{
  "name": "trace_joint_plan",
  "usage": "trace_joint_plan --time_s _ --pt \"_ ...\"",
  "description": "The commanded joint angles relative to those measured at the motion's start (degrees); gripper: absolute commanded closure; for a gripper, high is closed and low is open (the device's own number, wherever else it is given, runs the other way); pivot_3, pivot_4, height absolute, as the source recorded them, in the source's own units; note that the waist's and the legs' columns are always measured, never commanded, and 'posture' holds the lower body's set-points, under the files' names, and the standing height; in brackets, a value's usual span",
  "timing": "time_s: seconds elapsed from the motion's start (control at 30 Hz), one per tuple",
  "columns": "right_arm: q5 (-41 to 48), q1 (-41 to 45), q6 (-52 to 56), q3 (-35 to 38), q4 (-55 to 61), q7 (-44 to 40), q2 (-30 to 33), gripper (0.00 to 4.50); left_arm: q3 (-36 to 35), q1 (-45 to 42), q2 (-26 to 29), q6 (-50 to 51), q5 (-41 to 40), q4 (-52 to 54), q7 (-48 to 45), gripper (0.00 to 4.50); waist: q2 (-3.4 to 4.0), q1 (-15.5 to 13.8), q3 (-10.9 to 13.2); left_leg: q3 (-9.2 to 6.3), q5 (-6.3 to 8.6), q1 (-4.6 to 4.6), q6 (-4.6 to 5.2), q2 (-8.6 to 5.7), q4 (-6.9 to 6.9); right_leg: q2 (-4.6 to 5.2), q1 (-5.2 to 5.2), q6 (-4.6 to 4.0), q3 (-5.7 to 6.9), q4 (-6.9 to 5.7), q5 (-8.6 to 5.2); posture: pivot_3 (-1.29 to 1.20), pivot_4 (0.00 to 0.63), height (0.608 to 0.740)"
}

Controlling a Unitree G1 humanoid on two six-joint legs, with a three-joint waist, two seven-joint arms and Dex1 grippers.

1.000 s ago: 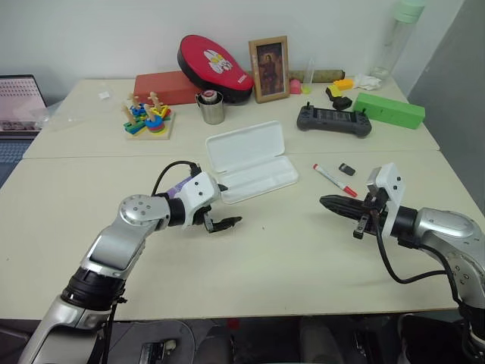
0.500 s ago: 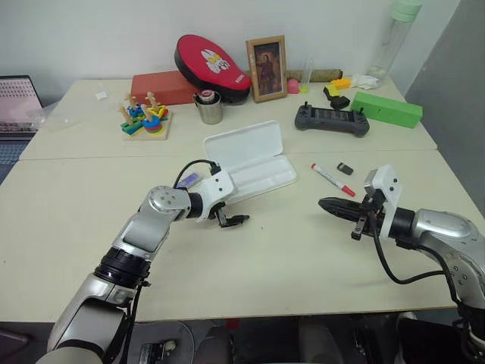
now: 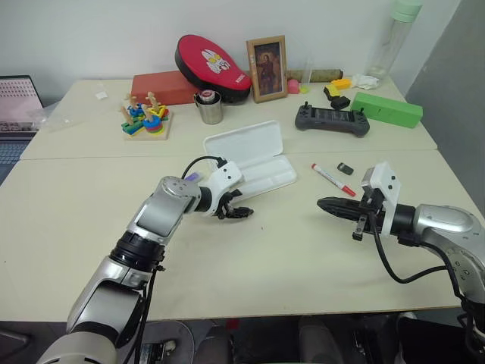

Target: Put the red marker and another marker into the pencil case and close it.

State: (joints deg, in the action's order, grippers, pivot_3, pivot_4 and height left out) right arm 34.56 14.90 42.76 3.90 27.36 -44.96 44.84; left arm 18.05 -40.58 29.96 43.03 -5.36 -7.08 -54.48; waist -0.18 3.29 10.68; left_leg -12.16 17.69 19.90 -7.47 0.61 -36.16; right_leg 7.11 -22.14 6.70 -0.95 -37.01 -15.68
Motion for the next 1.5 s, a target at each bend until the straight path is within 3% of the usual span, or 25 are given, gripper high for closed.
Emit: trace_joint_plan --time_s 0.03,0.37,0.6,0.77,0.9,1.17,1.5 --pt "0.3 0.4 -0.8 0.9 2.3 -0.1 0.3 4.50 -1.1 -1.1 0.1 1.5 -0.7 1.4 0.1 2.16 0.00 0.0 0.0 0.01 0.00 0.00 0.00 0.00 0.00 0.00 0.00 0.00 -0.01 0.00 0.00 0.00 0.150 0.740" --pt "0.5 0.6 -0.6 0.9 2.3 -0.1 0.3 4.50 -0.8 -1.4 0.0 2.2 -0.6 1.7 0.6 4.44 0.00 0.0 0.0 0.01 0.00 0.00 0.00 0.00 0.00 0.00 0.00 0.00 -0.01 0.01 0.00 0.00 0.150 0.740" --pt "0.5 0.7 -0.5 0.8 2.3 0.0 0.2 4.50 -0.1 -0.6 0.9 1.4 0.1 3.7 0.7 4.49 0.00 0.0 0.0 0.01 0.00 -0.01 0.00 0.00 -0.01 0.00 0.00 0.00 0.00 -0.02 0.00 0.00 0.150 0.740" --pt "0.4 0.9 -0.4 0.7 2.3 -0.1 0.5 4.50 0.7 3.0 3.6 -9.2 2.5 8.6 0.3 4.49 0.00 0.1 0.0 0.02 0.00 -0.01 -0.01 0.00 -0.01 0.00 0.00 0.00 -0.03 0.01 0.00 0.00 0.150 0.740" --pt "0.5 0.5 -0.4 1.0 2.7 -0.5 1.0 4.50 0.1 10.1 9.6 -12.2 1.0 19.4 -4.0 4.49 0.00 0.1 0.0 0.02 -0.01 0.02 -0.01 0.00 0.01 0.01 -0.02 -0.01 -0.03 0.05 0.00 0.00 0.150 0.740" --pt "0.5 0.9 -0.5 0.8 2.1 -0.6 1.1 4.50 -2.4 19.2 16.3 -14.9 -1.0 28.4 -7.4 4.49 -0.01 -0.2 0.0 0.04 0.01 0.01 0.01 0.00 0.03 0.03 0.00 0.00 -0.03 -0.03 0.00 0.00 0.150 0.740" --pt "1.3 1.1 0.3 1.1 2.4 -1.0 1.4 4.50 -2.5 21.9 17.2 -13.2 -4.5 31.4 -9.1 4.49 -0.01 -0.2 0.0 0.03 -0.01 0.01 0.04 0.00 0.00 0.02 0.01 0.05 -0.04 -0.03 0.03 0.00 0.150 0.740"
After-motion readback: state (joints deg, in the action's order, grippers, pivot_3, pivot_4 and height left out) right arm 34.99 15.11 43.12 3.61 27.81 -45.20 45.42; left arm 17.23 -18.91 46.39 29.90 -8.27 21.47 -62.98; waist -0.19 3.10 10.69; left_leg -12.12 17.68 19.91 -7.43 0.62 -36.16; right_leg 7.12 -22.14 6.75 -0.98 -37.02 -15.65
